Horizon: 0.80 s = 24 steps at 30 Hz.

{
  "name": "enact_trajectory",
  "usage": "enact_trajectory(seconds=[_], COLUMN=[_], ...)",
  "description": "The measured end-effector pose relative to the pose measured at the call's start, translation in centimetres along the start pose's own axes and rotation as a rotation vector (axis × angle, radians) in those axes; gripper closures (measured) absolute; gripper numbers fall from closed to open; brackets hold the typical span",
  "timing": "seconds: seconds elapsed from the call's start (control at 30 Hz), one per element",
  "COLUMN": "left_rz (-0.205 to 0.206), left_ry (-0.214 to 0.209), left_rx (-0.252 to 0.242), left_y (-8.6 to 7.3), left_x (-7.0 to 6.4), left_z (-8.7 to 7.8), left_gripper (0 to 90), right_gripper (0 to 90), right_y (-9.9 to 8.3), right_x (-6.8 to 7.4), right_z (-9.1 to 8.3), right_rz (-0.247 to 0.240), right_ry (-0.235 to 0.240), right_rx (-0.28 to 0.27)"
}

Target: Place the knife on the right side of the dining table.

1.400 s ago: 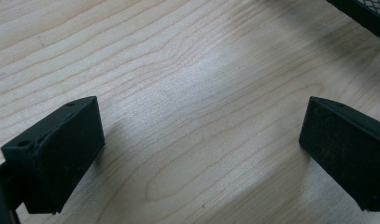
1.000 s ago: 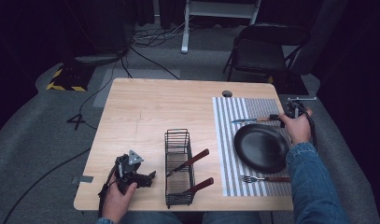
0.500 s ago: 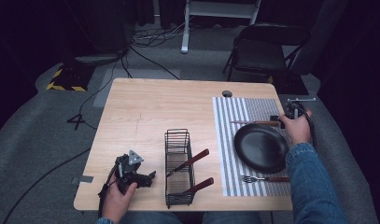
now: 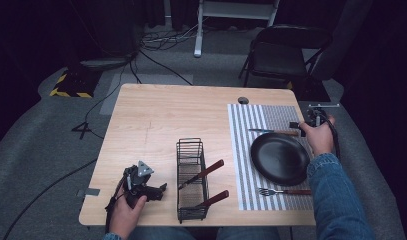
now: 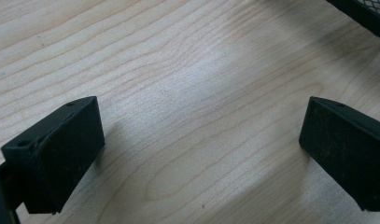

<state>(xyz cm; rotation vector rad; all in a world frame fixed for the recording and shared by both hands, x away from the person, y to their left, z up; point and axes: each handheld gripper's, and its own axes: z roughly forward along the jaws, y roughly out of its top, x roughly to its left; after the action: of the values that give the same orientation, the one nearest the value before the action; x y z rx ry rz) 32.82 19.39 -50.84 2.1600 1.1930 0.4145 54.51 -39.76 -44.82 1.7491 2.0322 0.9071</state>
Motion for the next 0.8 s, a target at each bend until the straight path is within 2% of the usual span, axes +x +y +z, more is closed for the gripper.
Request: enact_trajectory(seconds=[0.17,0.33,0.37,0.43,0.6,0.63,0.67,0.7,0.77,0.8], left_rz=[0.001,0.000,0.001,0.001,0.001,0.001,0.001,0.001,0.001,0.001], left_ry=[0.000,0.000,0.000,0.000,-0.001,0.000,0.000,-0.001,-0.001,-0.001], left_rx=[0.000,-0.001,0.000,0.000,0.000,0.000,0.000,0.000,0.000,0.000], left_y=[0.0,0.0,0.0,0.0,0.0,0.0,0.0,0.0,0.0,0.0], left_x=[0.0,0.0,0.0,0.0,0.0,0.0,0.0,0.0,0.0,0.0], left_z=[0.0,0.0,0.0,0.0,0.0,0.0,0.0,0.0,0.0,0.0], left_gripper=[0.2,0.2,0.2,0.2,0.2,0.2,0.2,0.2,0.2,0.2], right_gripper=[48.3,48.4,48.4,48.3,48.0,47.8,47.8,47.6,47.6,47.4], right_y=[0.5,0.9,0.9,1.2,1.3,1.3,1.3,1.2,1.1,0.9], right_x=[1.0,2.9,2.9,4.1,5.6,6.4,6.4,7.3,7.7,8.6], right_z=[-1.2,-3.4,-3.4,-4.8,-6.7,-7.6,-7.6,-8.5,-8.8,-9.5], right_rz=[-0.028,-0.048,-0.048,-0.068,-0.096,-0.112,-0.112,-0.128,-0.138,-0.152], right_ry=[0.017,0.048,0.048,0.051,0.063,0.081,0.081,0.100,0.109,0.132], right_rx=[-0.036,-0.091,-0.091,-0.109,-0.132,-0.148,-0.148,-0.158,-0.160,-0.167])
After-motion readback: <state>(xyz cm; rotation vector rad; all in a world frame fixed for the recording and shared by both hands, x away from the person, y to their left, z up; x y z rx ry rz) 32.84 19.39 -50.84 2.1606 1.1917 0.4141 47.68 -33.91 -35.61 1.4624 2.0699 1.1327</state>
